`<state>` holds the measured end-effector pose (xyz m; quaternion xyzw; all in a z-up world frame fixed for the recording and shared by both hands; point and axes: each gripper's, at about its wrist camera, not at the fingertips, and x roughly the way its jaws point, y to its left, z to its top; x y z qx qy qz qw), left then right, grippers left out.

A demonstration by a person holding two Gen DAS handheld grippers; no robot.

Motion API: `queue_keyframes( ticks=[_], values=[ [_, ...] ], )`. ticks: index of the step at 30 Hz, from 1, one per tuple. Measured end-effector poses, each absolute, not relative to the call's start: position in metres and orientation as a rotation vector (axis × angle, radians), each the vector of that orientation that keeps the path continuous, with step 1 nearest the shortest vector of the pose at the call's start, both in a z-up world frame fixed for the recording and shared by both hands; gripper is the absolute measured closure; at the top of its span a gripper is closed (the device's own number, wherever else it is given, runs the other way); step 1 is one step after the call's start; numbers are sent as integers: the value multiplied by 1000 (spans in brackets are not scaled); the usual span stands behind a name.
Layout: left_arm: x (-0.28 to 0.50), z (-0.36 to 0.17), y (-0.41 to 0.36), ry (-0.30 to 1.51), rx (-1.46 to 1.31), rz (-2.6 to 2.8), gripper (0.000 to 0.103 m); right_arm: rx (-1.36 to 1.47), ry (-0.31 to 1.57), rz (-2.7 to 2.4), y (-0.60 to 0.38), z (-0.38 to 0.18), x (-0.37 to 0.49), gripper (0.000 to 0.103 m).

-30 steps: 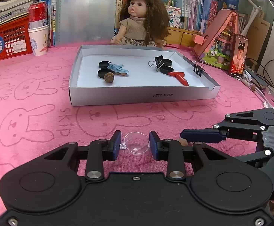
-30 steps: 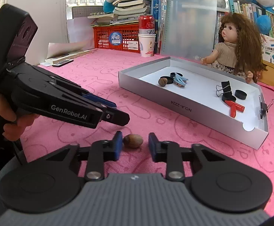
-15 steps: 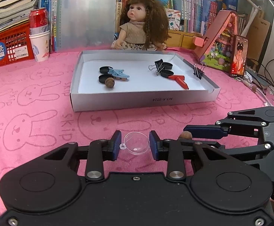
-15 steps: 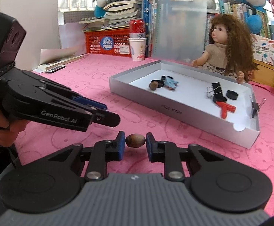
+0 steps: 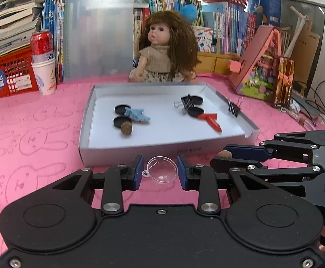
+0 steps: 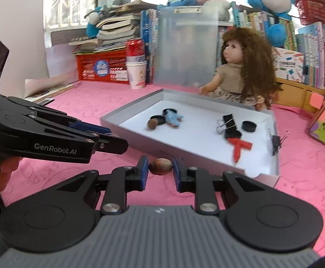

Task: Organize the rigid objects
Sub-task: 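Carry the clear dome and acorn over the tray with both grippers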

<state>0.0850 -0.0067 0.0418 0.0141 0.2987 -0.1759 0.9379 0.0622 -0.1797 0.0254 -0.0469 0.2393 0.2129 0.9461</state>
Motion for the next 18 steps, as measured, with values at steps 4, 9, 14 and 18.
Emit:
queue_keyframes(
  ticks=[4, 9, 14, 18],
  values=[
    [96, 48, -11, 596, 19, -357, 73, -88, 478, 404, -184, 32, 70, 74],
    [114, 55, -19, 580, 4, -355, 73, -64, 465, 343, -189, 38, 82, 74],
    [137, 53, -24, 586, -16, -331, 73, -33, 479, 284, -195, 41, 101, 74],
    [158, 49, -23, 600, -40, -312, 73, -9, 498, 246, -201, 41, 117, 74]
  ],
)
